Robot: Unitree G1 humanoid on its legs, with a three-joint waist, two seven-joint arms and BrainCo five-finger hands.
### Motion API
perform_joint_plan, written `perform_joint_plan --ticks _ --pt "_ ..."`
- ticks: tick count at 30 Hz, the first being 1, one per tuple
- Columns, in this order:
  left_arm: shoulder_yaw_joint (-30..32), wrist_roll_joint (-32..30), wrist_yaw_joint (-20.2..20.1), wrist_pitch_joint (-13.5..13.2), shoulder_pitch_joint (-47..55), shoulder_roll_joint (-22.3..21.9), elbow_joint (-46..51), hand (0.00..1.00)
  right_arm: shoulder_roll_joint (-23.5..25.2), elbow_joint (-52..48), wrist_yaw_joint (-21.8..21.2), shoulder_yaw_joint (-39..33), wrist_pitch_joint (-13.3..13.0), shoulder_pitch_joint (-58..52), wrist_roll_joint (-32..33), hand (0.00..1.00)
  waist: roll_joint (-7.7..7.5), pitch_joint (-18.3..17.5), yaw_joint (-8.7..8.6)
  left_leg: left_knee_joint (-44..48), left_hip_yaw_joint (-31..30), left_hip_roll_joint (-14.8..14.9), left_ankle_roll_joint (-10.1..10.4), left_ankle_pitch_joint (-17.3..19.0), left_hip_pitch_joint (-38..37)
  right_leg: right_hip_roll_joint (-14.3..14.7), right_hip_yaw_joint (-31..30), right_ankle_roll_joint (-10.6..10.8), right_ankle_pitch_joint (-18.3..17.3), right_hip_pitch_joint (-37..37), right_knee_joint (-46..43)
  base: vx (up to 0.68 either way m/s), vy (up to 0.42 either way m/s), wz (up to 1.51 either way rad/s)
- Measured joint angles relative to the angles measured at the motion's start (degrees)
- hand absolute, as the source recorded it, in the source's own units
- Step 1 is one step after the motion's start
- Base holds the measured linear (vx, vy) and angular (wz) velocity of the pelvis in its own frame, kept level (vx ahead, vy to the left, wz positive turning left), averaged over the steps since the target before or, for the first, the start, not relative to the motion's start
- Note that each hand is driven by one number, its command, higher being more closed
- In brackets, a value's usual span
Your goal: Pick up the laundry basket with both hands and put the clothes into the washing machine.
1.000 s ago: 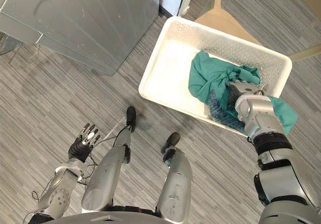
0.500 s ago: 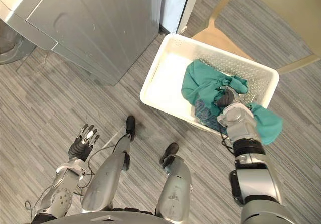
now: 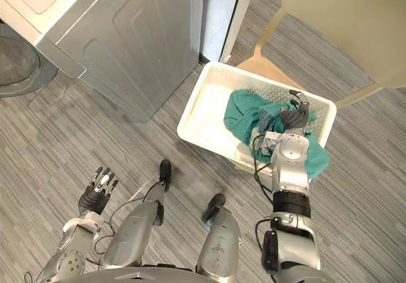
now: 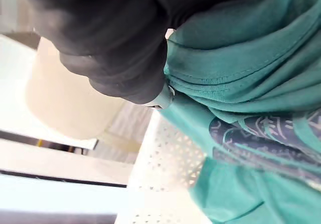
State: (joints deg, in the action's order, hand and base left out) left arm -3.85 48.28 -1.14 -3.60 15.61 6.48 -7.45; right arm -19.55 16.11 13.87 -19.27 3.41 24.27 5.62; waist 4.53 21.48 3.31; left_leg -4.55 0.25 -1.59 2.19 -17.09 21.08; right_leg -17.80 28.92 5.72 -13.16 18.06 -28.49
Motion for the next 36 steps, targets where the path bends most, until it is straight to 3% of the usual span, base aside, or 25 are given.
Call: perform_joint_plan --ticks 4,8,13,18,24,30,36 --pt "0.5 -0.1 0.1 0.6 1.0 -2.9 -0.7 0.00 5.0 -6.7 1.3 -0.1 -2.8 -3.4 10.4 1.00 -0.74 -3.5 -0.04 0.0 0.0 0.1 -0.6 0.8 -2.6 0.9 0.5 0.4 0.2 -3.8 2.7 0.06 -0.085 0.01" --pt "1.6 -0.3 0.6 1.2 2.2 -3.2 -1.7 0.00 7.1 -8.7 1.2 -0.1 -4.6 -4.8 17.3 1.00 -2.05 -6.8 -0.13 0.0 0.0 0.4 -0.9 1.8 -4.5 2.3 0.7 0.9 1.4 -7.0 6.5 0.06 -0.081 -0.02" --pt "2.8 -1.4 0.9 2.5 2.5 -4.2 -3.3 0.00 8.1 -11.3 0.7 -0.1 -5.3 -5.9 23.2 1.00 -3.00 -8.7 -0.11 0.0 0.8 0.8 -1.4 2.9 -6.8 4.4 0.5 1.5 4.4 -11.6 13.2 0.04 -0.055 -0.10" --pt "4.5 -2.4 1.0 3.0 3.1 -5.4 -3.3 0.00 8.2 -13.3 -0.3 -0.1 -6.0 -6.0 27.4 1.00 -3.50 -11.0 -0.23 0.0 2.5 0.9 -1.7 4.1 -8.7 6.1 -0.6 2.0 8.2 -15.1 20.1 0.02 -0.018 -0.19" --pt "6.0 -5.3 1.2 3.5 3.3 -6.3 -3.3 0.00 8.6 -13.4 -0.9 0.1 -6.5 -6.1 30.7 1.00 -4.00 -13.2 -0.52 -0.1 3.5 0.9 -1.8 4.5 -10.3 6.6 -1.7 2.1 9.9 -17.2 23.3 0.01 -0.004 -0.12" --pt "5.5 -8.0 1.4 3.6 3.3 -7.5 -3.2 0.00 12.0 -16.0 -0.9 1.4 -7.1 -8.1 34.7 1.00 -3.98 -15.2 -0.54 -0.4 4.6 1.2 -1.2 5.3 -12.2 7.1 -3.2 1.6 10.6 -18.9 25.4 -0.04 0.007 -0.13" --pt "3.6 -8.0 2.2 3.7 3.6 -7.5 -3.2 0.00 16.6 -19.3 -0.9 3.6 -10.7 -8.7 39.6 1.00 -4.55 -17.5 -0.98 -0.4 5.8 1.4 -1.2 5.3 -12.4 7.3 -4.2 1.5 11.5 -18.9 26.4 -0.01 0.005 -0.09"
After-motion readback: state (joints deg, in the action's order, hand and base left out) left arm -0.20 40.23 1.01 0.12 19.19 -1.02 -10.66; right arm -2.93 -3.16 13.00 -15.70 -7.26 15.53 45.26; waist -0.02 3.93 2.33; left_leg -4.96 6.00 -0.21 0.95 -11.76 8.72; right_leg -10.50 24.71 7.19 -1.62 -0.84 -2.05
